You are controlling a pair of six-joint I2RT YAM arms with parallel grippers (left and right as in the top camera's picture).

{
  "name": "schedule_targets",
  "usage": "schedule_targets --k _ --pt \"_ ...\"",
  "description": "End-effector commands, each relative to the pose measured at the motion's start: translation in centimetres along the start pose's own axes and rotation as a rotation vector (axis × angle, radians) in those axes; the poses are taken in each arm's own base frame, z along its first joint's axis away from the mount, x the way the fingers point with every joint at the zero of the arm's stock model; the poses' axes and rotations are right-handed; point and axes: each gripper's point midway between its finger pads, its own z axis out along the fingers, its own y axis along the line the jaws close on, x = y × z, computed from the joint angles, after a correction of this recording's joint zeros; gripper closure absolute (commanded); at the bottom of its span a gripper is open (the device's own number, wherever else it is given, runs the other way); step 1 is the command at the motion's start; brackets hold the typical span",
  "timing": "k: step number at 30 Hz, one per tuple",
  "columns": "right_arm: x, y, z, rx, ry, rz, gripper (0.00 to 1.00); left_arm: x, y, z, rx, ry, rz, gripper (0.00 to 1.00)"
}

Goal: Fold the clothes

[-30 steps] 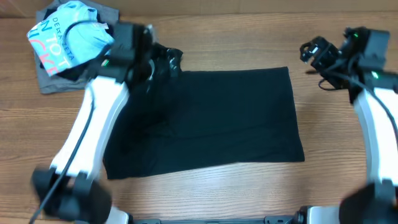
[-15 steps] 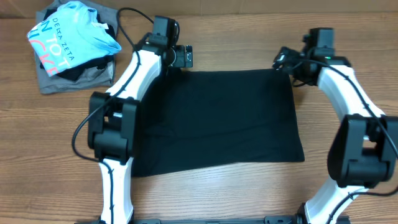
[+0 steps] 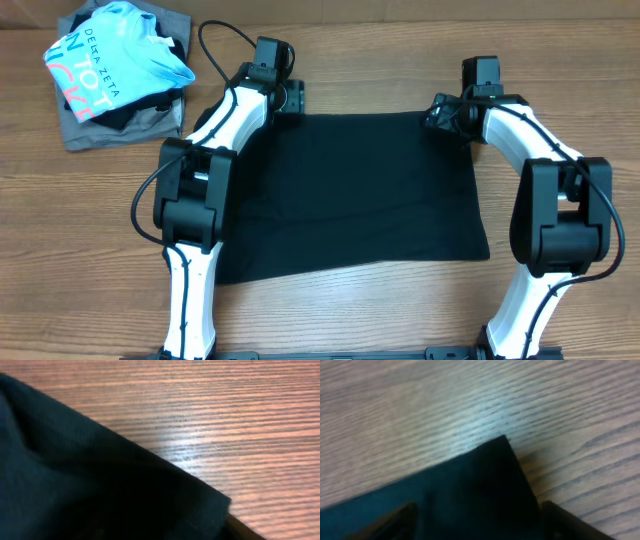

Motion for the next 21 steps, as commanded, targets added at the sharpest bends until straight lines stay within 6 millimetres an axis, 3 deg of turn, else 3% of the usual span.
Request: schedule_targets --k 1,3,7,11,21 --pt "-1.6 0.1 -0.4 0.003 -0.046 0.005 0.37 0.4 0.2 1.4 -0.017 0.003 0.014 0.48" --pt "-1.8 0.2 -0.4 0.000 -0.054 0.005 0.39 0.0 0.1 1.4 -0.013 -0.012 0.013 0.52" --pt "-2.8 0.5 -0.5 -0.011 -0.096 0.005 0.39 -0.1 0.1 1.4 -0.012 -0.017 0.012 0.68" --pt "-3.5 0.6 -0.4 -0.021 -0.122 0.010 0.46 0.1 0.1 1.4 -0.014 -0.008 0.013 0.64" --pt "-2.3 -0.5 2.4 0.035 -0.097 0.005 0.44 0.4 0.2 1.4 -0.016 0.005 0.014 0.58"
